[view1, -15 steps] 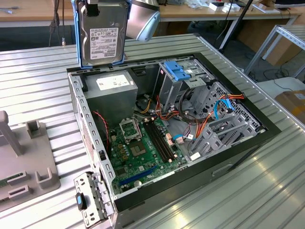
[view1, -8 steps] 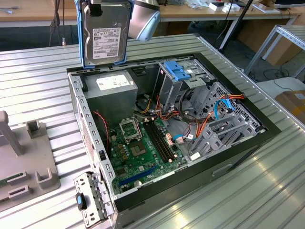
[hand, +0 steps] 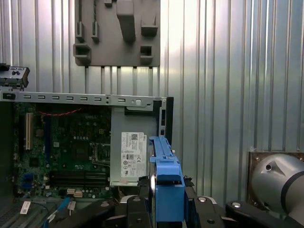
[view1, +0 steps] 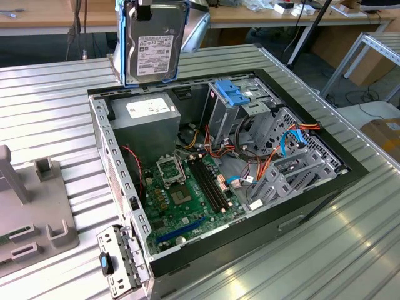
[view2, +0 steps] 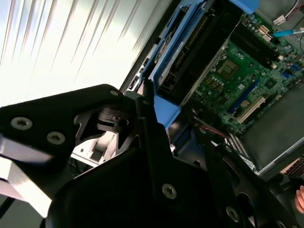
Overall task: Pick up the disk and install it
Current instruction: 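Pick up the disk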
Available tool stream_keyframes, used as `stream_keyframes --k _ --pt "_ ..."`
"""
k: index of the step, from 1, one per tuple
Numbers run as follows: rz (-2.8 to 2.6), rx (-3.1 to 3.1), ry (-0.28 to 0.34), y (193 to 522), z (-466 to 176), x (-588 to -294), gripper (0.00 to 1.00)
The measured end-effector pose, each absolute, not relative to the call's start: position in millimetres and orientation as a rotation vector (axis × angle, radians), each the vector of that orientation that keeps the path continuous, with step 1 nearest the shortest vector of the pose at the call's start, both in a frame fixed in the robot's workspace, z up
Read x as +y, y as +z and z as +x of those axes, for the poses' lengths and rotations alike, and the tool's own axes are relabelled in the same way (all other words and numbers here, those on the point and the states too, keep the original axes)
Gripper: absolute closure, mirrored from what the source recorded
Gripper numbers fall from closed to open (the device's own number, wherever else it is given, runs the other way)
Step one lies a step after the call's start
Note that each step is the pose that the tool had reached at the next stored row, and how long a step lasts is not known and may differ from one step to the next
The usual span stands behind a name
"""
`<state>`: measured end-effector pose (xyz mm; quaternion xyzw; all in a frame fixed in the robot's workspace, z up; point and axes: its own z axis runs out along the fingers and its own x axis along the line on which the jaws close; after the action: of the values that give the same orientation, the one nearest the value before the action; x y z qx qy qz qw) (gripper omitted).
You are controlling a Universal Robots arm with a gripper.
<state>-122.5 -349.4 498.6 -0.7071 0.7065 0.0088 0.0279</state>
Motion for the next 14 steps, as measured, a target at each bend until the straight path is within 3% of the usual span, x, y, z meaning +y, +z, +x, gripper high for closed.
stream_keyframes --k 10,14 --pt "-2.183 2.181 0.027 498 -121 -401 0.63" --pt "-2.183 2.181 0.027 498 -121 -434 0.63"
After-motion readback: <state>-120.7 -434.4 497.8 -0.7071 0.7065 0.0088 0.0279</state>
